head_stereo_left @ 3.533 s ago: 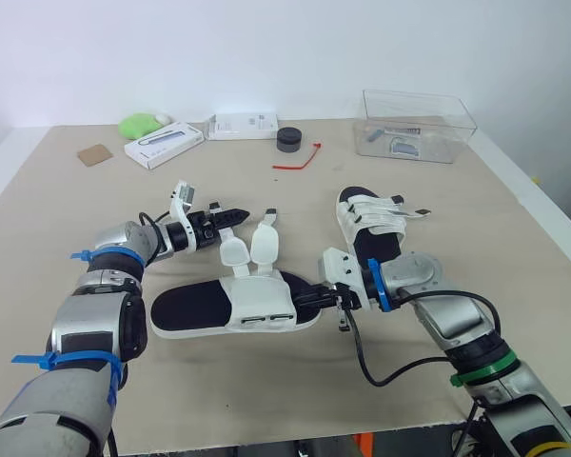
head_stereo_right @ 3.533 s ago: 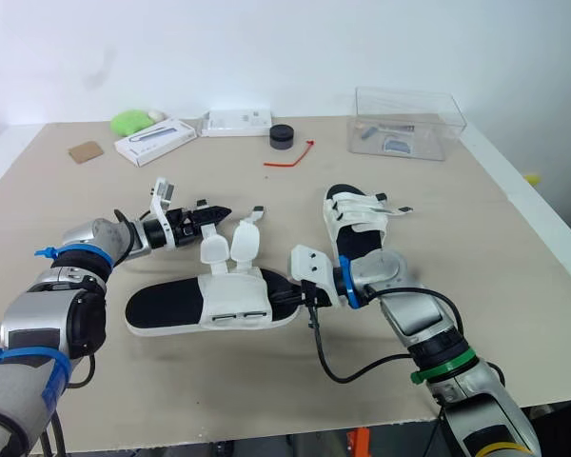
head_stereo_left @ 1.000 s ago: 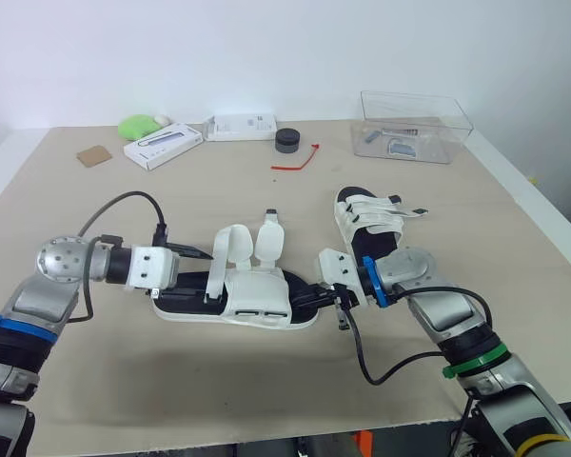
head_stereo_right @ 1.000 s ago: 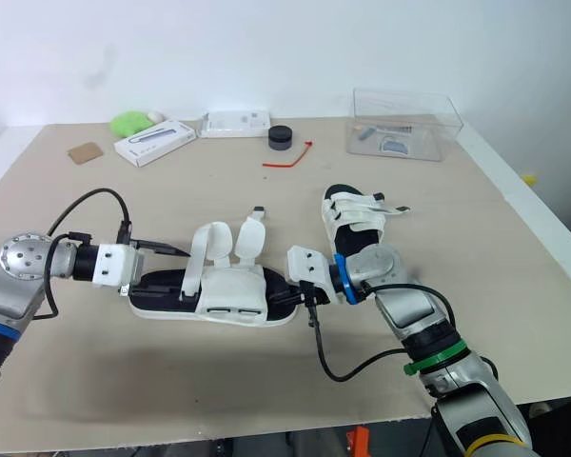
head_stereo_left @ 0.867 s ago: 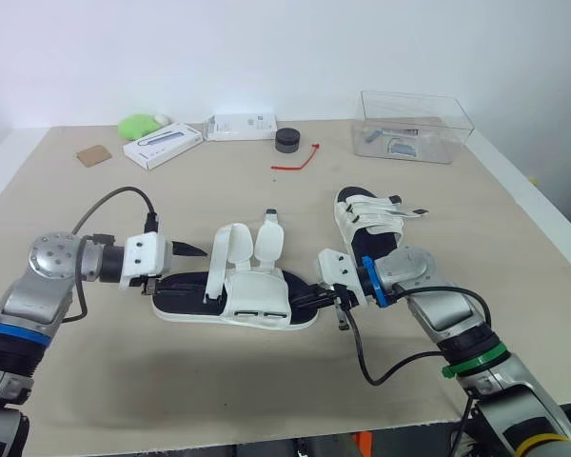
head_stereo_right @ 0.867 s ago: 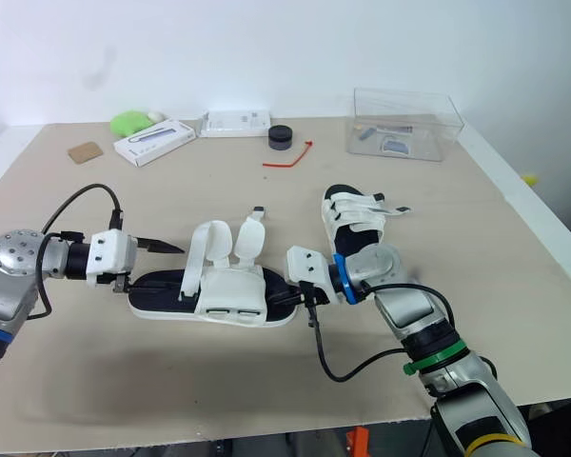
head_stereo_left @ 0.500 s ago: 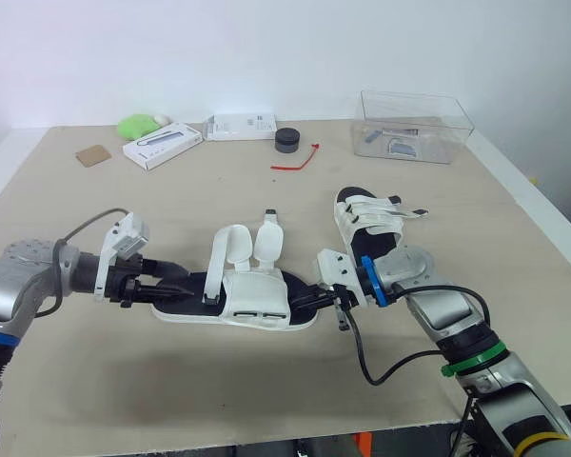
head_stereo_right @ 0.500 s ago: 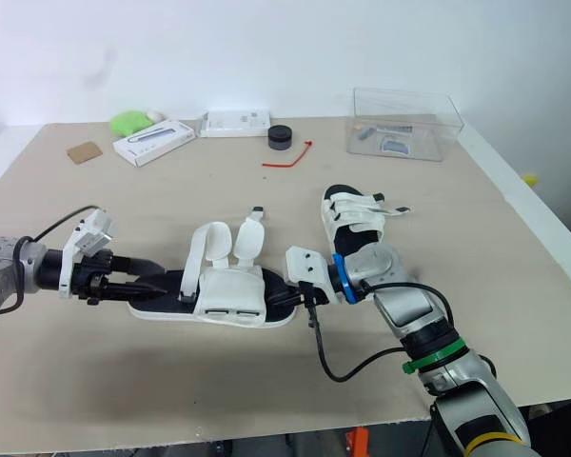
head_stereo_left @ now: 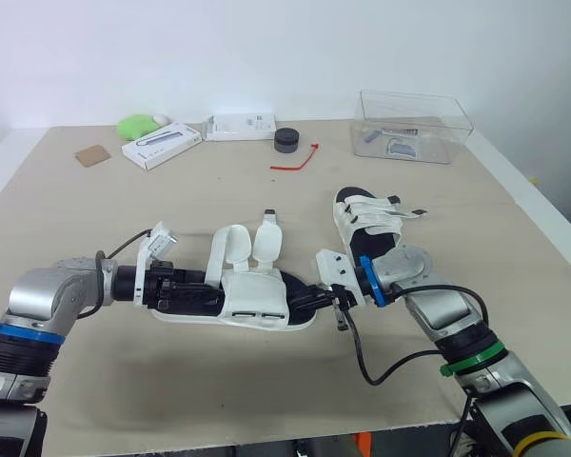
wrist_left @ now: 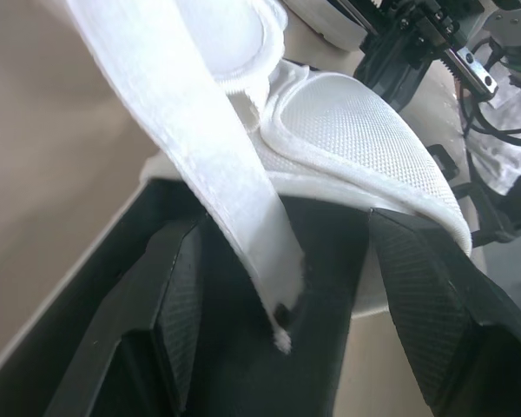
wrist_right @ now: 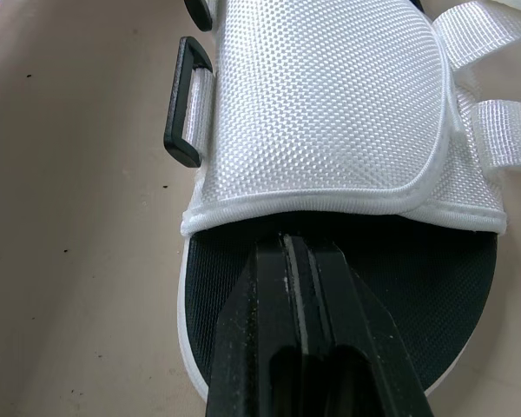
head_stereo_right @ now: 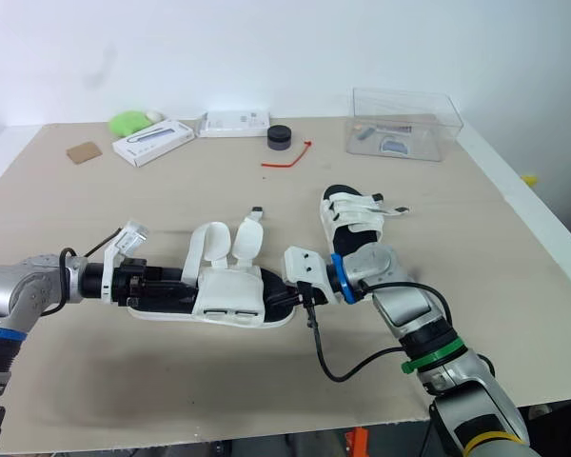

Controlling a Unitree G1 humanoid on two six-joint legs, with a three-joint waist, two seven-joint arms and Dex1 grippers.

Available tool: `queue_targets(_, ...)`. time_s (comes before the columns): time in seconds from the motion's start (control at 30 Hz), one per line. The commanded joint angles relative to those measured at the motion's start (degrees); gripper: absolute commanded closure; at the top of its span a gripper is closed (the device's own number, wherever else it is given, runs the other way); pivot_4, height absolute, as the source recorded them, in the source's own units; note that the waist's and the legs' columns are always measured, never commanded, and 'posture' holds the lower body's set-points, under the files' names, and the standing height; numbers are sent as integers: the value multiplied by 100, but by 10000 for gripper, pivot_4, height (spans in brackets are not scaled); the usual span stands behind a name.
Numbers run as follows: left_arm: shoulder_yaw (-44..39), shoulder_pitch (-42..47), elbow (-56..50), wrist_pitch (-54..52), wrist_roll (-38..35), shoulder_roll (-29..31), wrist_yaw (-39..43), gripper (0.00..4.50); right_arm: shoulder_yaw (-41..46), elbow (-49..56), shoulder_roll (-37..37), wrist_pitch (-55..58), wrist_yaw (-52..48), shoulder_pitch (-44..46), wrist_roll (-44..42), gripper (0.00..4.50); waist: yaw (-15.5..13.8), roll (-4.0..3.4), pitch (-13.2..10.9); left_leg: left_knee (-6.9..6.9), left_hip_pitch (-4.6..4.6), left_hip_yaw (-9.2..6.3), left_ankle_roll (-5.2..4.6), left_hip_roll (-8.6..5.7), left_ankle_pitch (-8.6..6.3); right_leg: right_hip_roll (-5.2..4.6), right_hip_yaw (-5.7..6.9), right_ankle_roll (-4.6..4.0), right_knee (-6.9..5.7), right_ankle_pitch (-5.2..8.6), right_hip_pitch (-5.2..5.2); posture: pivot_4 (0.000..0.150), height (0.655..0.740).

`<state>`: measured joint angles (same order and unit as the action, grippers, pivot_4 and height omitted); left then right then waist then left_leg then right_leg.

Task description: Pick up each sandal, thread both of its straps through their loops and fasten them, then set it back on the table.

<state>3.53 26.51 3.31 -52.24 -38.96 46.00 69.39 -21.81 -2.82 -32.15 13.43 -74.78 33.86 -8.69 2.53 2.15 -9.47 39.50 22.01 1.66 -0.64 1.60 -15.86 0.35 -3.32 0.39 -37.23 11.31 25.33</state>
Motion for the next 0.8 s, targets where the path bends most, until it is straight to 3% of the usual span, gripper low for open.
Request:
queue_targets(0.03, -129, 84, 27, -225, -146, 65, 188, 28141, 7, 67, -105, 31, -9, -58, 77, 45000, 0, 0, 0, 0, 0, 0, 0, -1, 0, -1, 0, 0, 0, 0, 0, 1500, 7400)
queue_targets(0.13, -197, 132, 119, -332, -158, 39, 180, 42966, 14, 95, -122, 42, -1, -78, 70, 45000, 1, 0, 0, 0, 0, -1, 0, -1, 0, 0, 1, 0, 0, 0, 0, 1500, 7400)
queue_targets(0.17, -244, 176, 181, -382, -189, -7, 149, 44394, 12, 94, -124, 40, 3, -82, 74, 45000, 0, 0, 0, 0, 0, -2, 0, -1, 0, 0, 1, 0, 0, 0, 0, 1500, 7400)
queue_targets(0.5, -717, 639, 615, -1409, -764, -216, 42, 44394, -14, 76, -150, 32, -26, -59, 87, 45000, 0, 0, 0, 1, 2, -7, 1, -1, 0, -1, 6, 0, 0, 1, -1, 1500, 7400)
queue_targets(0.8, -1250, 498, -372, -2497, -1731, -857, -813, 44394, -30, 127, -177, 58, -35, -85, 85, 45000, -1, 1, 0, 1, 3, -10, 2, -1, 1, -16, 5, 4, 0, 1, -3, 1500, 7400)
